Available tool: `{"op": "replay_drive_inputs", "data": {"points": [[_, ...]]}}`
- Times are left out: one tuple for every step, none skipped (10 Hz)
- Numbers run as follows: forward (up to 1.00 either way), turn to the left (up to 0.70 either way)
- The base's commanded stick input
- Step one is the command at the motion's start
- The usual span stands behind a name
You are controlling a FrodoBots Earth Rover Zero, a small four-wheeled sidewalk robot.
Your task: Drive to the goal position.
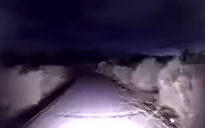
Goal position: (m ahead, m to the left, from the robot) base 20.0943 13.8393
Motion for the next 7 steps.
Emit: {"op": "replay_drive_inputs", "data": {"points": [[0.85, 0.23], [0.85, 0.28], [0.85, 0.34], [0.85, 0.34], [0.85, 0.34], [0.85, 0.00], [0.85, 0.00]]}}
